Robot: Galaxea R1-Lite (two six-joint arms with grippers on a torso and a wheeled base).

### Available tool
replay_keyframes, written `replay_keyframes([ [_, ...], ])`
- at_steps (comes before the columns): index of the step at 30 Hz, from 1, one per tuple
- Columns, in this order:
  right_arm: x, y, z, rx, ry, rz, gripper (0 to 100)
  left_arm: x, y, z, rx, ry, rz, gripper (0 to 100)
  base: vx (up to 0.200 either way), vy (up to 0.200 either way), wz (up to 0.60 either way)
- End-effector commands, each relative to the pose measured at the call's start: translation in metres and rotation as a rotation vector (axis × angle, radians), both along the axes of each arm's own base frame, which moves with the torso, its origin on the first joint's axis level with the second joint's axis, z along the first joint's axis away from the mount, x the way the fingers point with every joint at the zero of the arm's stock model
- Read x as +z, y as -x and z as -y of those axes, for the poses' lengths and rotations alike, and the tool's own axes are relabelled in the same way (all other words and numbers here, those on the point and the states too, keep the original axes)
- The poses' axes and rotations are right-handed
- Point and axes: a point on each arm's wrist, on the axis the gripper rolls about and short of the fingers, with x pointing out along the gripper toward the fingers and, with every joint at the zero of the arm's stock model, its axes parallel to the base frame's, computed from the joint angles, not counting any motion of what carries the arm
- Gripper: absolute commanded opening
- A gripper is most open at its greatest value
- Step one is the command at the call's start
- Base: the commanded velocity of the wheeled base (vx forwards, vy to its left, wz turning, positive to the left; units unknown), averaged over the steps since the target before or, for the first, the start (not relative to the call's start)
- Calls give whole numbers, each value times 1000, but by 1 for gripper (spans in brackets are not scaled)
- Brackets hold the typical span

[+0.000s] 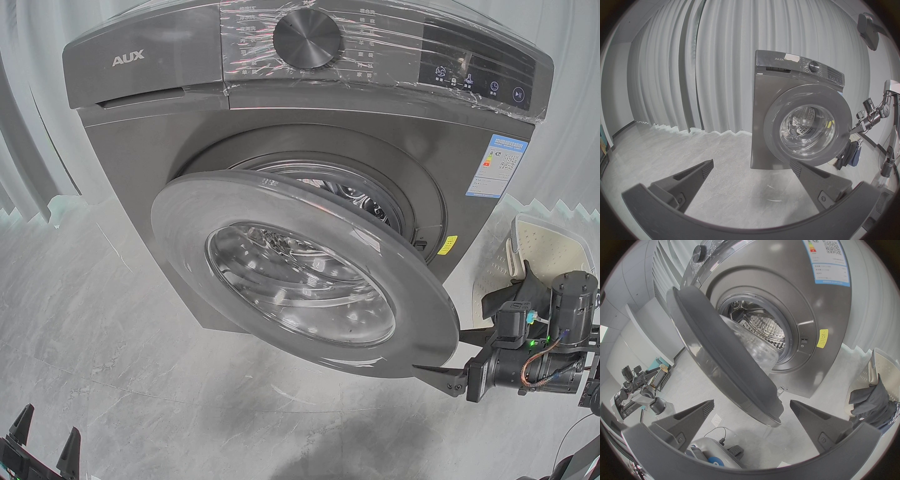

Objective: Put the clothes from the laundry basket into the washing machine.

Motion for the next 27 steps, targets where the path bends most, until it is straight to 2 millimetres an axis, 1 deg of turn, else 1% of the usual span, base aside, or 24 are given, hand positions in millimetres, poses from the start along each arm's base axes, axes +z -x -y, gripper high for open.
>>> replay_keyframes([
  [1, -8, -3, -8, 26, 22, -34, 100, -4, -1, 0, 0, 1, -9, 100, 0, 0, 0],
  [5, -11, 5, -14, 73, 27, -45, 100, -4, -1, 0, 0, 1, -9, 100, 0, 0, 0],
  [10, -13, 13, -13, 94, 29, -49, 100, -4, -1, 0, 0, 1, -9, 100, 0, 0, 0],
  [13, -12, 11, -11, 79, 27, -45, 100, -4, -1, 0, 0, -1, -9, 100, 0, 0, 0],
  [18, -9, 5, -15, 74, 22, -35, 100, -4, -1, 0, 0, -1, -9, 100, 0, 0, 0],
  [22, -10, 6, -15, 77, 19, -35, 100, -4, -1, 0, 0, 1, -9, 100, 0, 0, 0],
  [23, -10, 7, -14, 77, 15, -30, 100, -4, -1, 0, 0, 1, -11, 100, 0, 0, 0],
  [25, -19, 17, -6, 77, 31, -53, 100, -4, -1, 0, 0, -1, -11, 100, 0, 0, 0],
  [27, -23, 30, 4, 76, 35, -56, 100, -4, -1, 0, -1, -1, -12, 100, 0, 0, 0],
])
